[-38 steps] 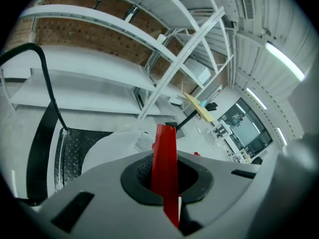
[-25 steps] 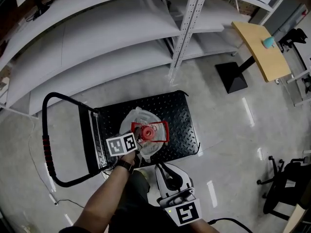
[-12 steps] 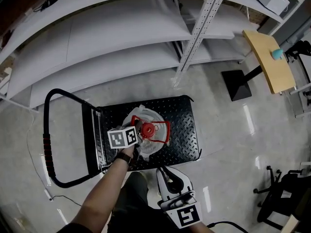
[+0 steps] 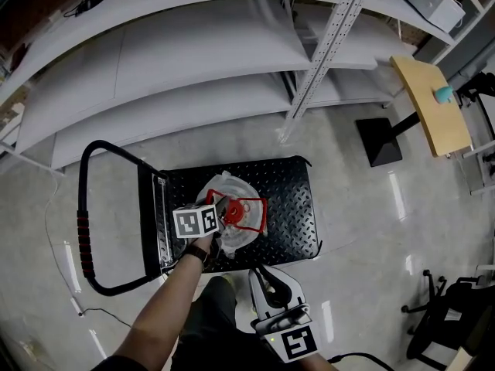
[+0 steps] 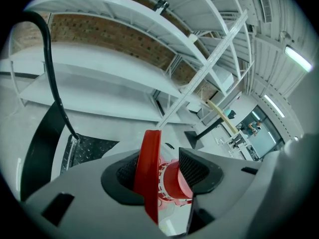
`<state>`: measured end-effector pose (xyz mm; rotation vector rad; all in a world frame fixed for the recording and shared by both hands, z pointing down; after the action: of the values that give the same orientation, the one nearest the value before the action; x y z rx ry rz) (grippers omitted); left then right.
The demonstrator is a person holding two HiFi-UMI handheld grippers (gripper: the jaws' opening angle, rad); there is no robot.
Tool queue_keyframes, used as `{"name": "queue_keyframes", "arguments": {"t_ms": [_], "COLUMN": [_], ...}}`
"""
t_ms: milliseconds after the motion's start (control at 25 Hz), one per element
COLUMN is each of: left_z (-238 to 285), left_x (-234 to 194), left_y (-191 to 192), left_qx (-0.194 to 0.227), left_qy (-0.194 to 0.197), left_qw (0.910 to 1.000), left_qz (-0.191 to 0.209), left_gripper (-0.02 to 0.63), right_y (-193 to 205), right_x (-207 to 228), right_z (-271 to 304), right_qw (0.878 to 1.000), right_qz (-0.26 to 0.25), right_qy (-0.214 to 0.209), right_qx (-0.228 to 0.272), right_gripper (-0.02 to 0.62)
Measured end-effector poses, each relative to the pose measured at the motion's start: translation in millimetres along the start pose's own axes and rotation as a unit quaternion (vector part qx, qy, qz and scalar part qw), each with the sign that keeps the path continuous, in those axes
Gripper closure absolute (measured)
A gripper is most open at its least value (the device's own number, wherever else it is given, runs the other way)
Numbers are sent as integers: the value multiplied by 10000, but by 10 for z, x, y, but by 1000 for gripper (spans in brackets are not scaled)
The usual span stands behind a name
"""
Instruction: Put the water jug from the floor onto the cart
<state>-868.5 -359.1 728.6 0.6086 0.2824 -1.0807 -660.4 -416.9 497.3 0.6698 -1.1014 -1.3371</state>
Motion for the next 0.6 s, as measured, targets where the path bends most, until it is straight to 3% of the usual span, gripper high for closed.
{"name": "queue_keyframes", "arguments": {"t_ms": [320, 440, 560, 600], "left_z": [-145, -152, -177, -197], "left_x": [-327, -446, -459, -443], "left_y": [-30, -19, -35, -36], "left_qx": [114, 77, -87, -121], "left_qy": [-317, -127, 9, 58], "left_qw": [9988, 9982, 9987, 9989], "left_qz": [-352, -586, -498, -453], "left_gripper": [393, 362, 337, 301], "right_y": [34, 40, 47, 45], "right_x": [-44, -59, -82, -87], "right_z": [8, 15, 21, 25], "right_qw": [10000, 9999, 9999, 9999], "right_qz": [-33, -16, -18, -18], "right_qy": [-73, -100, -138, -149], "right_qx": [3, 2, -24, -21], "right_gripper": [571, 571, 570, 571]}}
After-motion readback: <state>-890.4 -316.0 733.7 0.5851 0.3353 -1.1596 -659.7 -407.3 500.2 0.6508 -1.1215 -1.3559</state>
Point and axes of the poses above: the fingertips, and each gripper's own axes: z forward along the fingers, x to its right, y out of its underside, the point moved 5 cm from there along -z, backward along the fingers, and after that the axes turned 15 degrees about -x, right-handed, at the moved point
